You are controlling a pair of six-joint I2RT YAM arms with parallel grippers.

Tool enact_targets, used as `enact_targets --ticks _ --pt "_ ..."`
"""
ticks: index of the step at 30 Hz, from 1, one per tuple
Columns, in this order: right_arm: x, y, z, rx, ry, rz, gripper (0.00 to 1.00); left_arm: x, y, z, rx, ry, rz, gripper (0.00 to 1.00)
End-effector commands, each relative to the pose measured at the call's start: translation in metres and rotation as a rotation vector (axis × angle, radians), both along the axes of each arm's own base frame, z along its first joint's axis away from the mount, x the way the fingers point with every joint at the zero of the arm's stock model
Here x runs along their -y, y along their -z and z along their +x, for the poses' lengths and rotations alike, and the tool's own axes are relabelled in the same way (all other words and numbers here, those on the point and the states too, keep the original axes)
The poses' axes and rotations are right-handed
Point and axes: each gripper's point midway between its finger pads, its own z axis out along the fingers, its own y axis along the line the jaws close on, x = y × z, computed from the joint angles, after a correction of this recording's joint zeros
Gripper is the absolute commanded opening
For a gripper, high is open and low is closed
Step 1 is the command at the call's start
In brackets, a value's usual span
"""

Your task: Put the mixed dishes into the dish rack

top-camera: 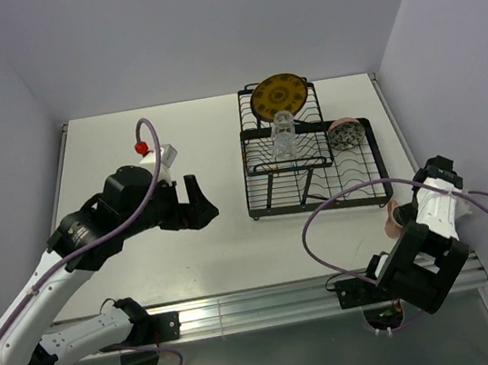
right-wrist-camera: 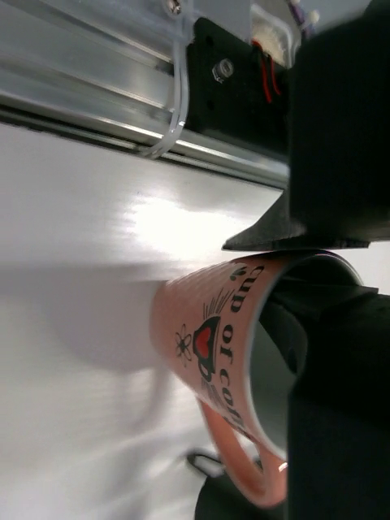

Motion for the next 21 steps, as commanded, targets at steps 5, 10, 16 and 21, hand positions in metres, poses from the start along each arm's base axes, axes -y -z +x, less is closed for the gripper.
enact_targets --ticks 5,10,16,21 --pt "0.011 -0.013 0.003 0.033 0.007 -0.072 0.00 0.014 -0.010 0.005 -0.010 0.014 -0.053 0.99" --pt "0.009 -0.048 -0.003 0.036 -0.005 -0.120 0.00 0.023 -0.002 0.005 -0.045 0.035 -0.063 0.99" --pt "0.001 -0.099 0.004 0.127 -0.066 -0.186 0.00 0.026 -0.008 0.013 -0.051 0.021 -0.046 0.99" --pt "-0.016 -0.139 0.018 0.284 -0.125 -0.168 0.00 0.012 -0.047 0.028 0.036 -0.084 -0.057 0.98"
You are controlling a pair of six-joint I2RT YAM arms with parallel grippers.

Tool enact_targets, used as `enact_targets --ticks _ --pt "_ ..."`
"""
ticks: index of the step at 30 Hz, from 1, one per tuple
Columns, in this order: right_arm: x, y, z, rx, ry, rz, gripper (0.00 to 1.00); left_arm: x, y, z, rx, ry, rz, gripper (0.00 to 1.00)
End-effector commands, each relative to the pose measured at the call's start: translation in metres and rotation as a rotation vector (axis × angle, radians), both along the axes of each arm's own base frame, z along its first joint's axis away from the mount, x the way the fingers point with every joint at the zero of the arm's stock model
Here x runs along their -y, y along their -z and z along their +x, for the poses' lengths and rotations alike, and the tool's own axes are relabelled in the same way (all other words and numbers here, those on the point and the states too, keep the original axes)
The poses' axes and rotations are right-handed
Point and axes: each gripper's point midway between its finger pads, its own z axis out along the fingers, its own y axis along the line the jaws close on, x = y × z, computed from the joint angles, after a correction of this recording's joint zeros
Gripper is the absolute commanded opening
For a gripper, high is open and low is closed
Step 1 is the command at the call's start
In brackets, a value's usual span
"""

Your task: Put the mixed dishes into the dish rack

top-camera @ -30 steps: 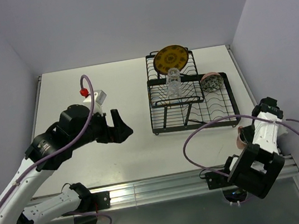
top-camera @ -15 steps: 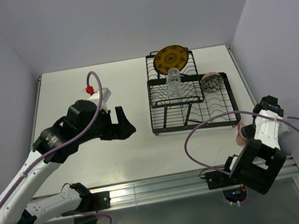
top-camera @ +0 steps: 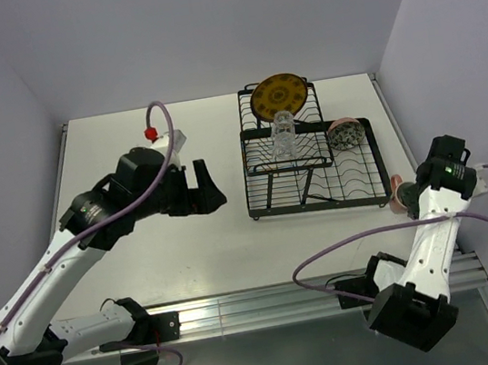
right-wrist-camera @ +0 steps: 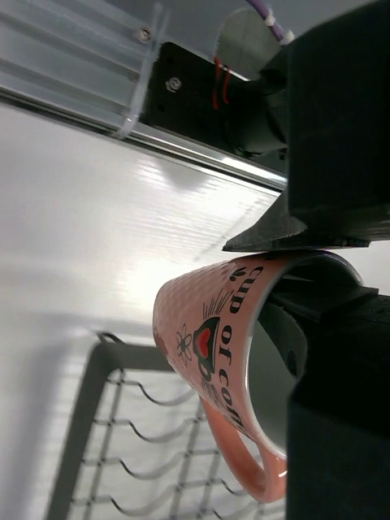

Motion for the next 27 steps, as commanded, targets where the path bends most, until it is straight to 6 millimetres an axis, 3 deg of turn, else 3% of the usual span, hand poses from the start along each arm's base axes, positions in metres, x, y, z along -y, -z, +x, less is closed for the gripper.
enact_targets --ticks 1,2,4,5,7,8,10,11,12,14,15,16,18,19,21,22,23,25,26,27 --pt "-0.014 -0.038 0.004 0.092 -0.050 0.007 0.00 -0.013 -0.060 0.013 0.135 -0.092 -0.076 0.98" --pt "-0.013 -0.060 0.010 0.146 -0.073 -0.023 0.00 -0.016 -0.079 0.013 0.166 -0.104 -0.099 0.98" --pt "-0.019 -0.084 0.017 0.200 -0.124 -0.031 0.00 -0.021 -0.097 0.016 0.198 -0.132 -0.113 0.97" --pt "-0.020 -0.114 0.026 0.283 -0.160 -0.072 0.00 -0.022 -0.114 0.015 0.220 -0.139 -0.143 0.96" --pt "-0.029 -0.150 0.041 0.391 -0.240 -0.104 0.00 -0.020 -0.126 0.015 0.222 -0.133 -0.164 0.94" --pt "-0.031 -0.185 0.050 0.476 -0.269 -0.142 0.00 -0.019 -0.137 0.013 0.230 -0.128 -0.191 0.93" --pt "-0.048 -0.220 0.063 0.566 -0.376 -0.159 0.00 -0.010 -0.142 0.011 0.212 -0.095 -0.218 0.91" --pt "-0.054 -0.255 0.065 0.655 -0.416 -0.205 0.00 -0.007 -0.149 0.010 0.208 -0.093 -0.243 0.91" --pt "-0.061 -0.267 0.078 0.688 -0.469 -0.196 0.00 -0.003 -0.153 0.008 0.197 -0.076 -0.263 0.90" --pt "-0.086 -0.304 0.083 0.802 -0.612 -0.200 0.00 0.011 -0.170 0.001 0.160 -0.021 -0.333 0.89" --pt "-0.092 -0.314 0.097 0.834 -0.669 -0.200 0.00 0.017 -0.176 -0.001 0.145 0.000 -0.364 0.89" --pt "-0.108 -0.328 0.098 0.882 -0.758 -0.197 0.00 0.026 -0.188 -0.006 0.099 0.038 -0.423 0.89" --pt "-0.122 -0.342 0.110 0.926 -0.844 -0.206 0.00 0.035 -0.200 -0.012 0.052 0.081 -0.490 0.87" --pt "-0.141 -0.349 0.111 0.958 -0.951 -0.207 0.00 0.038 -0.210 -0.008 0.022 0.076 -0.543 0.86" --pt "-0.159 -0.358 0.119 0.992 -1.039 -0.244 0.00 0.041 -0.215 -0.013 -0.065 0.120 -0.598 0.83" --pt "-0.184 -0.359 0.116 1.005 -1.155 -0.249 0.00 0.039 -0.217 -0.001 -0.138 0.079 -0.655 0.82" --pt "-0.183 -0.362 0.122 0.998 -1.138 -0.316 0.00 0.042 -0.219 -0.014 -0.229 0.156 -0.700 0.79" --pt "-0.198 -0.361 0.123 0.999 -1.214 -0.381 0.00 0.046 -0.230 -0.015 -0.386 0.184 -0.864 0.75" --pt "-0.219 -0.356 0.118 1.004 -1.291 -0.374 0.00 0.046 -0.234 -0.019 -0.430 0.211 -0.920 0.70" --pt "-0.220 -0.364 0.121 1.032 -1.270 -0.420 0.00 0.045 -0.239 -0.025 -0.475 0.240 -0.970 0.69"
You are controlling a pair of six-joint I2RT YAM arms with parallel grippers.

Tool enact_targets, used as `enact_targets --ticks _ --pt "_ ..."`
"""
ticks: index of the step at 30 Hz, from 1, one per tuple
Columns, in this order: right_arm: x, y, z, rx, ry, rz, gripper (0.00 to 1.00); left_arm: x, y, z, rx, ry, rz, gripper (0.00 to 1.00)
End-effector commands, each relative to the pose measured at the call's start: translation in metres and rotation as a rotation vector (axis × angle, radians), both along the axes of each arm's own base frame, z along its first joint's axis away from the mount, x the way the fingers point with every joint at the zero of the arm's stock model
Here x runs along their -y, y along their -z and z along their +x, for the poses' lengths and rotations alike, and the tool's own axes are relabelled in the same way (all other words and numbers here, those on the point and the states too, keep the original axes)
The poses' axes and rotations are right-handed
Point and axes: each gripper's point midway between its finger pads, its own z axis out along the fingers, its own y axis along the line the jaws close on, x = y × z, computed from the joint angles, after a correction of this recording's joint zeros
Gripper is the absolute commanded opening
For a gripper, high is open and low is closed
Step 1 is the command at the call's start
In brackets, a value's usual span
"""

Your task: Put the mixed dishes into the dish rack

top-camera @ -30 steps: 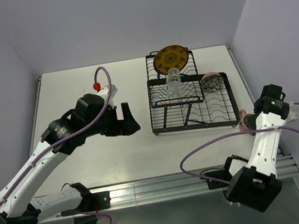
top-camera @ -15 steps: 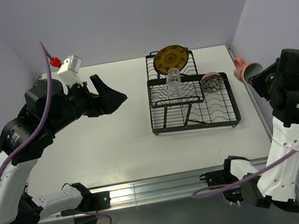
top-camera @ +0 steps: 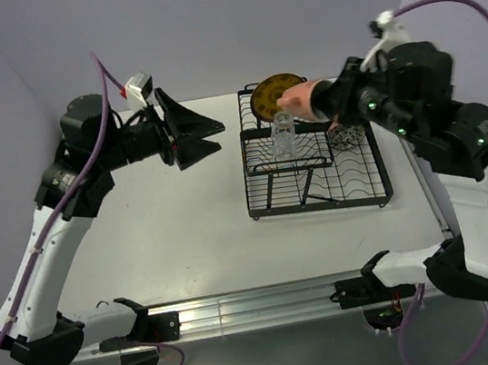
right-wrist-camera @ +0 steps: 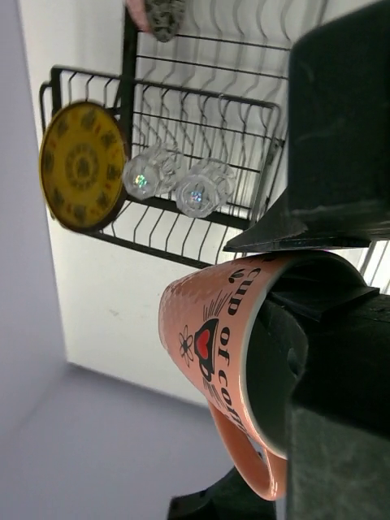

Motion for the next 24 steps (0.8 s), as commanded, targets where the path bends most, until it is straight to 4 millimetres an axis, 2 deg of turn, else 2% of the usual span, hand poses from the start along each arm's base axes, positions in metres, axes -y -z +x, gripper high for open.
enact_targets --ticks 1,3,4,6,7,9,10,12,13,14,19,24 --pt "-0.010 -0.040 0.010 0.239 0.017 -0.087 0.00 0.001 -0.041 -0.044 -0.267 0.233 -0.334 0.68" --pt "-0.034 -0.046 0.000 0.306 -0.053 -0.081 0.00 -0.002 -0.049 -0.050 -0.266 0.260 -0.397 0.67" --pt "-0.038 -0.038 0.003 0.315 -0.055 -0.130 0.00 -0.001 -0.041 -0.048 -0.316 0.262 -0.396 0.67" --pt "-0.055 -0.037 -0.003 0.348 -0.110 -0.146 0.00 -0.001 -0.037 -0.050 -0.353 0.271 -0.392 0.66" --pt "-0.059 -0.027 0.000 0.346 -0.114 -0.199 0.00 -0.002 -0.035 -0.053 -0.384 0.284 -0.392 0.66" --pt "-0.072 -0.023 -0.003 0.368 -0.143 -0.219 0.00 -0.003 -0.032 -0.056 -0.413 0.299 -0.384 0.66" --pt "-0.077 -0.010 -0.002 0.369 -0.158 -0.263 0.00 -0.003 -0.032 -0.059 -0.428 0.311 -0.378 0.66" --pt "-0.076 -0.016 -0.007 0.418 -0.142 -0.246 0.00 -0.003 -0.027 -0.061 -0.463 0.315 -0.357 0.66" --pt "-0.078 -0.009 -0.012 0.432 -0.159 -0.259 0.00 -0.002 -0.024 -0.062 -0.479 0.323 -0.346 0.66" --pt "-0.078 -0.012 -0.012 0.453 -0.149 -0.241 0.00 -0.002 -0.021 -0.062 -0.493 0.323 -0.341 0.66" --pt "-0.082 -0.003 -0.015 0.469 -0.164 -0.253 0.00 0.001 -0.009 -0.062 -0.541 0.342 -0.292 0.66" --pt "-0.075 -0.020 -0.016 0.519 -0.122 -0.242 0.00 0.003 0.003 -0.060 -0.578 0.339 -0.261 0.65"
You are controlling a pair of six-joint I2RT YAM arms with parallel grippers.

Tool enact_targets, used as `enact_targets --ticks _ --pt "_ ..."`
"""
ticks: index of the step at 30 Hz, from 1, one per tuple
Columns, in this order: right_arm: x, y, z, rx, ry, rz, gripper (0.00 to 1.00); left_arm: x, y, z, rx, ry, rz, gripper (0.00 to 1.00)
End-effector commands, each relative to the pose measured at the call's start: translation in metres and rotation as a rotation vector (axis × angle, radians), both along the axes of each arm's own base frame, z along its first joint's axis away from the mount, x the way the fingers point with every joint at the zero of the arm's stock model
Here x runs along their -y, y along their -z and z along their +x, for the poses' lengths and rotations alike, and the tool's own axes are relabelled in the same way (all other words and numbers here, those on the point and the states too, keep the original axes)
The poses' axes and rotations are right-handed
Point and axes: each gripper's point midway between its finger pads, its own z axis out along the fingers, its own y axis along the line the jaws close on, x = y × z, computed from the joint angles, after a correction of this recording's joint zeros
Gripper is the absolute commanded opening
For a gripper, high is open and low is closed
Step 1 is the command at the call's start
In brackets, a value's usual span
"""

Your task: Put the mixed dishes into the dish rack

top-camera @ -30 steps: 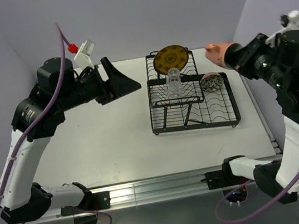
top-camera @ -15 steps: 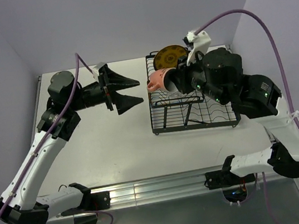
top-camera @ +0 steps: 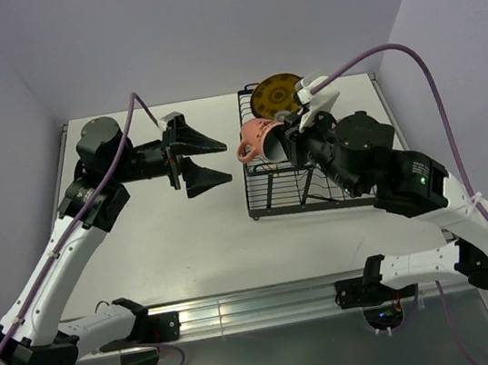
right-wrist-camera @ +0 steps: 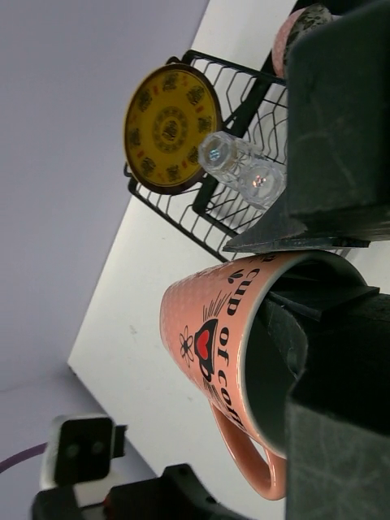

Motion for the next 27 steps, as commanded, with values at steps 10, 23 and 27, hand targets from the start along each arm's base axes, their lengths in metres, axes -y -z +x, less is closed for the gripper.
enact_targets --ticks 10,23,27 --pt "-0.006 -0.059 -0.006 0.131 -0.011 0.199 0.00 0.002 -0.004 0.007 0.001 -0.011 -0.015 0.66" --pt "-0.051 -0.061 -0.019 0.113 -0.134 0.262 0.00 0.004 -0.011 0.010 0.013 -0.004 -0.041 0.54" --pt "-0.056 -0.051 -0.020 0.086 -0.131 0.273 0.00 0.004 -0.013 0.009 0.015 -0.002 -0.056 0.44"
